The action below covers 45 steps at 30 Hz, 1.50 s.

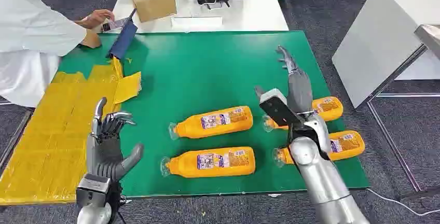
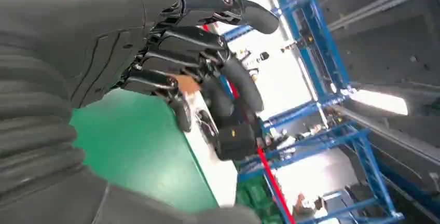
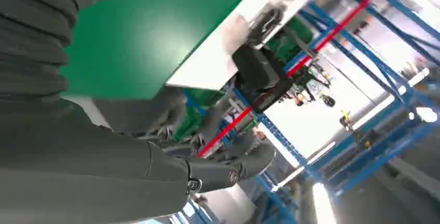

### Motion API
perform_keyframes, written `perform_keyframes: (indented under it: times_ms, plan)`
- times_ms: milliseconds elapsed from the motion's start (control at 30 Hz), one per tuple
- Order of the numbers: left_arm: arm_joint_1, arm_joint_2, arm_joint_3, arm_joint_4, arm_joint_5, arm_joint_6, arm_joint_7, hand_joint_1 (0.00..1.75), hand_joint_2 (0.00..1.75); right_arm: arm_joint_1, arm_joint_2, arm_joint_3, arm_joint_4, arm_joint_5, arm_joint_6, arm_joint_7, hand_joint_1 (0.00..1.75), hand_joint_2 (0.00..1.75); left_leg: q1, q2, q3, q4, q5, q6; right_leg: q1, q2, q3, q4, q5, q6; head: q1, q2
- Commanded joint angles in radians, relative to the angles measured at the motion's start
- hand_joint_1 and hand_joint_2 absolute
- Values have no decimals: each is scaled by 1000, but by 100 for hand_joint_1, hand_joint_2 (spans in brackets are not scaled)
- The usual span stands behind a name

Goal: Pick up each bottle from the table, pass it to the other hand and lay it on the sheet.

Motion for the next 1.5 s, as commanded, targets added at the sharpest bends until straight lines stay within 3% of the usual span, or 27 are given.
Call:
perform_keyframes:
  times_ms: [33, 167, 300, 533, 633, 733, 867, 1200, 1300, 1500]
  plan:
    - [-93, -24, 1, 109, 41, -69, 7, 0, 175, -324, -23, 315, 404, 222, 214, -49, 0, 175, 1, 3, 4, 1, -2, -2, 0, 9, 3, 0, -1, -2, 0, 0]
    - [-122, -25, -19, 142, 61, -93, -1, 0, 175, -377, 41, 476, 555, 240, 295, -110, 0, 175, 1, 4, 4, -1, -1, -1, 0, 8, 2, 0, 0, -1, 0, 0]
    - [-153, -27, -53, 183, 87, -95, -15, 0, 175, -399, 116, 602, 702, 209, 295, -142, 0, 175, 2, 2, 6, -1, -2, -2, 1, 7, 5, -1, -1, -2, 0, 0]
    - [-161, -26, -68, 188, 100, -90, -19, 0, 175, -399, 134, 652, 744, 199, 305, -154, 0, 175, 2, -2, 3, 0, -1, -1, 1, 2, 3, 0, -2, -1, 0, 0]
    - [-177, -27, -86, 213, 116, -80, -26, 0, 175, -388, 175, 690, 859, 192, 306, -147, 0, 175, 2, -4, 6, -1, -2, -2, 1, 3, 6, -1, -3, -2, 0, 0]
    - [-174, -22, -88, 226, 129, -66, -29, 0, 175, -388, 167, 706, 950, 200, 281, -89, 0, 175, 1, -3, 3, -1, 0, -1, 0, 1, 3, -1, -1, -2, 0, 0]
    - [-173, -20, -86, 228, 131, -63, -31, 0, 175, -395, 160, 705, 963, 199, 271, -96, 0, 175, 2, -5, 4, 0, -2, -2, 1, 1, 4, 0, -3, -2, 0, 0]
    - [-184, -32, -81, 262, 136, -60, -26, 0, 175, -405, 116, 610, 1105, 191, 249, 153, 0, 175, 1, -6, 2, 0, 0, -1, 0, -3, 2, 0, -2, -1, 0, 0]
    - [-185, -33, -82, 262, 136, -60, -25, 0, 175, -402, 114, 609, 1105, 193, 247, 154, 0, 175, 2, -8, 4, 0, -1, -1, 0, -2, 5, -1, -3, -1, 0, 0]
    - [-181, -36, -83, 261, 126, -67, -17, 0, 175, -381, 114, 619, 1121, 275, 191, 271, 0, 175, 1, -6, 4, 0, -1, -1, 0, -1, 4, -1, -2, -1, 0, 0]
